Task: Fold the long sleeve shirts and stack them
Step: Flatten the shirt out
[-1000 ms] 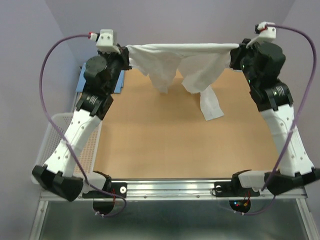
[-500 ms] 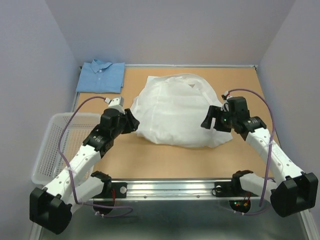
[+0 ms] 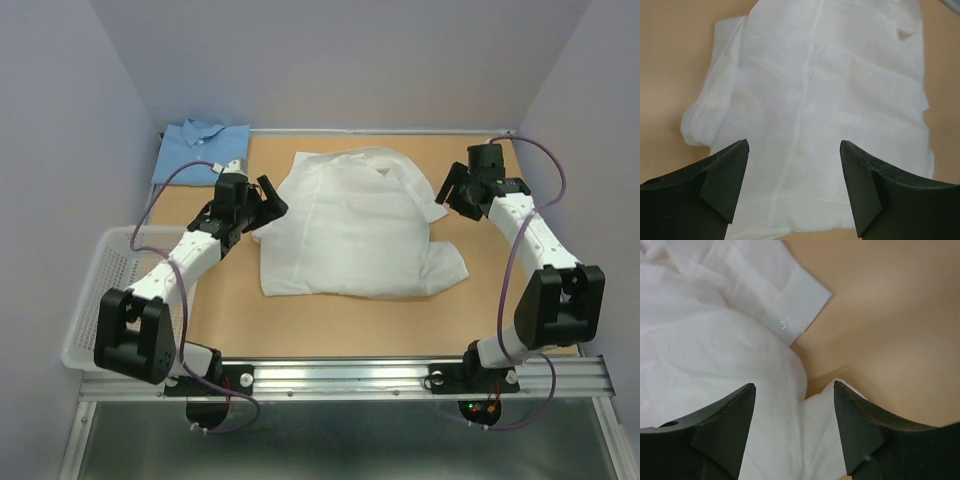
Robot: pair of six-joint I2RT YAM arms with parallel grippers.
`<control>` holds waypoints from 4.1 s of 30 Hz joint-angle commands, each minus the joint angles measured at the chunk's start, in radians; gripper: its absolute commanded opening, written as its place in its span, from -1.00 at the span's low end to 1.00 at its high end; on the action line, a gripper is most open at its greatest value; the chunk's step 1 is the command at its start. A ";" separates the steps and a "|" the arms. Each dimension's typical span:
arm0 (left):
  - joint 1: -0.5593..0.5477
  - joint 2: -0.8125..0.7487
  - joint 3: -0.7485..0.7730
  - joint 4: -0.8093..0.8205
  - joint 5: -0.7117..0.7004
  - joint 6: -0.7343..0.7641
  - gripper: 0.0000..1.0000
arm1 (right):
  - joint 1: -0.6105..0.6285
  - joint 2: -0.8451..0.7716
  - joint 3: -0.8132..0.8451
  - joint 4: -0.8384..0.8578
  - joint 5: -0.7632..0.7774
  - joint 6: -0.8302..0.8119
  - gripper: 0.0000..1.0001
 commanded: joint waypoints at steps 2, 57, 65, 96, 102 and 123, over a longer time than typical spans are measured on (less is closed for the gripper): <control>0.068 0.147 0.002 0.023 -0.007 -0.035 0.67 | -0.115 0.148 0.072 0.059 0.042 0.085 0.35; 0.068 0.134 -0.234 -0.063 0.005 0.020 -0.63 | -0.198 0.569 0.676 0.142 0.019 -0.012 0.37; 0.059 0.022 -0.076 -0.149 0.008 0.076 -0.10 | -0.147 0.297 0.128 0.179 -0.398 0.045 0.40; -0.078 0.508 0.107 0.023 0.096 0.047 0.08 | -0.106 0.219 -0.383 0.604 -0.785 0.209 0.40; -0.084 0.493 0.081 0.022 0.097 0.036 0.08 | -0.075 0.280 -0.354 0.669 -0.750 0.237 0.33; -0.084 0.393 -0.022 0.020 0.050 0.031 -0.02 | -0.042 0.113 0.037 0.357 -0.354 -0.050 -0.99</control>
